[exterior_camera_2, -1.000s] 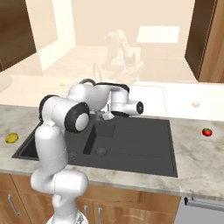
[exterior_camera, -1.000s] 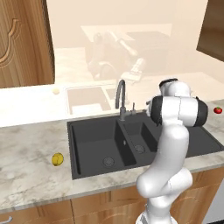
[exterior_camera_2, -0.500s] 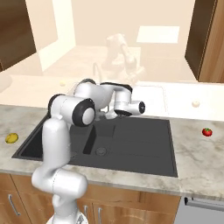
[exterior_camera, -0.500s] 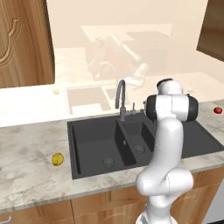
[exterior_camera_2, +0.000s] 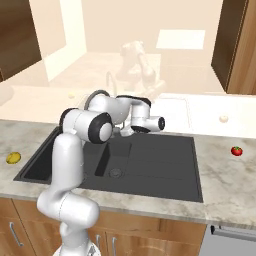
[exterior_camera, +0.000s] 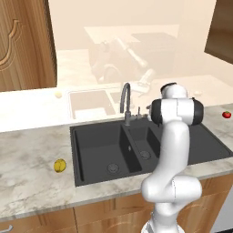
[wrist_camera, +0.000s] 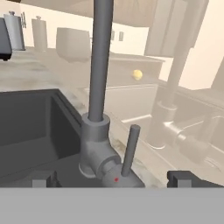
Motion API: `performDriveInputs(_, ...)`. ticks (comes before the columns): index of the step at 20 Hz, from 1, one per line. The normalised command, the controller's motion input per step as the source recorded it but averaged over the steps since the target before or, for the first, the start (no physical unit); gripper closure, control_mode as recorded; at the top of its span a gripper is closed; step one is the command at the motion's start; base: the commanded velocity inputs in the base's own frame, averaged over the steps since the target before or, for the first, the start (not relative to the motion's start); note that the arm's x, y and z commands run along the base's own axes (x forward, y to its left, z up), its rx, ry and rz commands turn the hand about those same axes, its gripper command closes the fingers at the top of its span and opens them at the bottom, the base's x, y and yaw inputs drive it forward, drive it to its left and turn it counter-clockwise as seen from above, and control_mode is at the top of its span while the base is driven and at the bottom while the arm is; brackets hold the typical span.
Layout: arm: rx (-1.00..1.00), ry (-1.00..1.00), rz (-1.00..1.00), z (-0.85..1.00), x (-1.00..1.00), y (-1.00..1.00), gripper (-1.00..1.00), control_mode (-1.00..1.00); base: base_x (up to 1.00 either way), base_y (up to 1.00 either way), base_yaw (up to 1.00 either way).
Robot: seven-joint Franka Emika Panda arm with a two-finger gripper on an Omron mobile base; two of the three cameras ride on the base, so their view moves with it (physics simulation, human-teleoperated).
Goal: Turn on the sink faucet. Then move the lemon from the counter to the sink. Turn off the sink. Move the vegetable from the sink to the pot next to the stove. Finally move the pot to the front left burner.
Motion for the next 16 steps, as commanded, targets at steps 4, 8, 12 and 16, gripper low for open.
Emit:
performDriveInputs(4,0.00,0.00,0.00,-0.09,0.12,0.18,-1.00,-1.00,0.00,0.00,0.00)
performDriveInputs(8,0.00,0.00,0.00,-0.07,0.10,0.19,-1.00,-1.00,0.00,0.00,0.00)
performDriveInputs(12,0.00,0.00,0.00,-0.10,0.14,0.18,-1.00,-1.00,0.00,0.00,0.00)
performDriveInputs(16,0.00,0.00,0.00,-0.08,0.15,0.15,-1.00,-1.00,0.00,0.00,0.00)
